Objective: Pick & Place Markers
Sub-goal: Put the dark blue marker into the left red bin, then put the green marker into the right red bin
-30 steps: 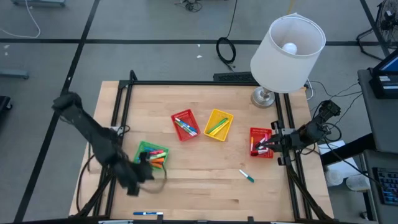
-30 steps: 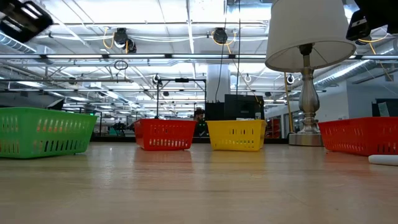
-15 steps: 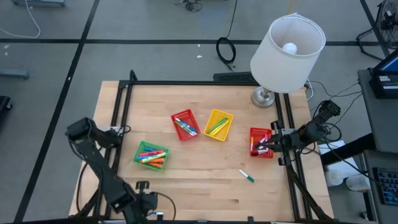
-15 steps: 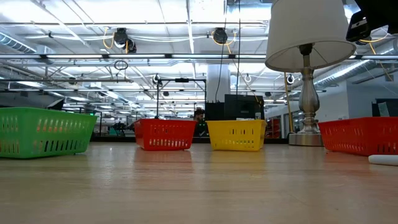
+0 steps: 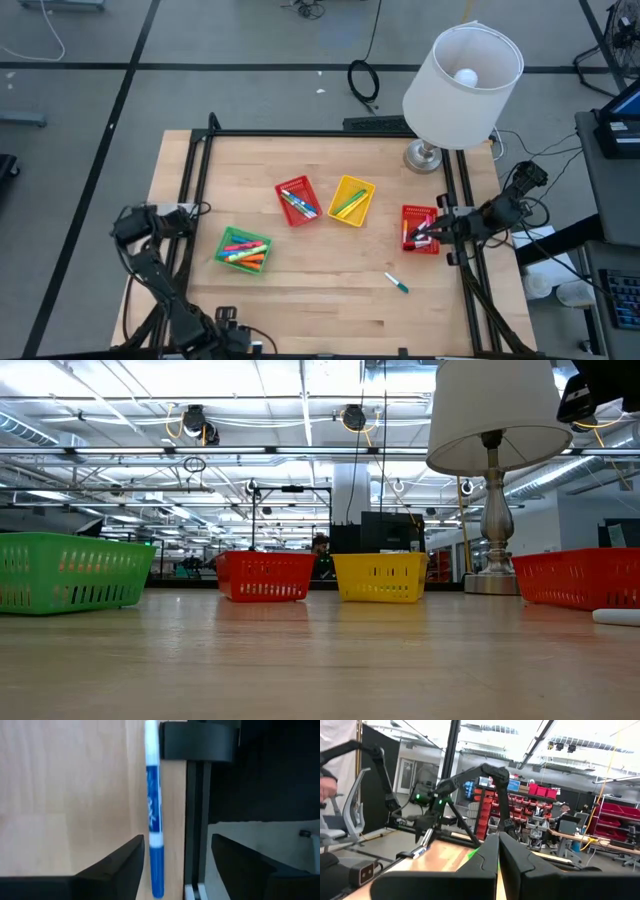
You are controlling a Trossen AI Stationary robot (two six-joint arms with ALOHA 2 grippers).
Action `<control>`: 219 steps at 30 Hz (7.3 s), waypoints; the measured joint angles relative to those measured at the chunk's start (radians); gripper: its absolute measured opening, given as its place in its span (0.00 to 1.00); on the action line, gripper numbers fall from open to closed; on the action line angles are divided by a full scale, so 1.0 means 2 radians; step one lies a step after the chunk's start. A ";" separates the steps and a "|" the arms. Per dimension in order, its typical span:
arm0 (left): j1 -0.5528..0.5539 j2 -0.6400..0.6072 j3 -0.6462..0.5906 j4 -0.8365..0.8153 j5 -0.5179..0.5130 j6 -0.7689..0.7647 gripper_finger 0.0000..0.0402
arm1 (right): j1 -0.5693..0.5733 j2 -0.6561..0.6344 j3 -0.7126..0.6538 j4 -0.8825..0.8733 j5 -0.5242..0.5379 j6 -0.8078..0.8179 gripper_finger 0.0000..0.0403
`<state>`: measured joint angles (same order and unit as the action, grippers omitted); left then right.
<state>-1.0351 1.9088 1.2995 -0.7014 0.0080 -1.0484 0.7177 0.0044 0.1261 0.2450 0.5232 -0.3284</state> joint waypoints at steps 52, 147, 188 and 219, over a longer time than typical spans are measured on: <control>-0.009 -0.002 -0.003 -0.054 -0.104 0.035 0.07 | 0.000 0.000 0.000 0.015 0.000 0.001 0.00; 0.481 -0.549 -0.196 0.047 0.036 0.661 0.01 | 0.000 0.000 0.000 0.002 0.002 -0.035 0.00; 0.465 -0.951 -0.641 0.364 -0.048 0.542 0.00 | -0.022 0.002 -0.050 0.100 0.015 -0.105 0.00; 0.464 -0.951 -0.641 0.365 -0.082 0.502 0.01 | -0.001 0.710 0.659 -0.522 0.144 0.417 0.00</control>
<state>-0.1066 0.0071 0.0170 0.0280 -0.1561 -0.0435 0.7155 1.4236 1.4432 -0.7992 0.8104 0.5055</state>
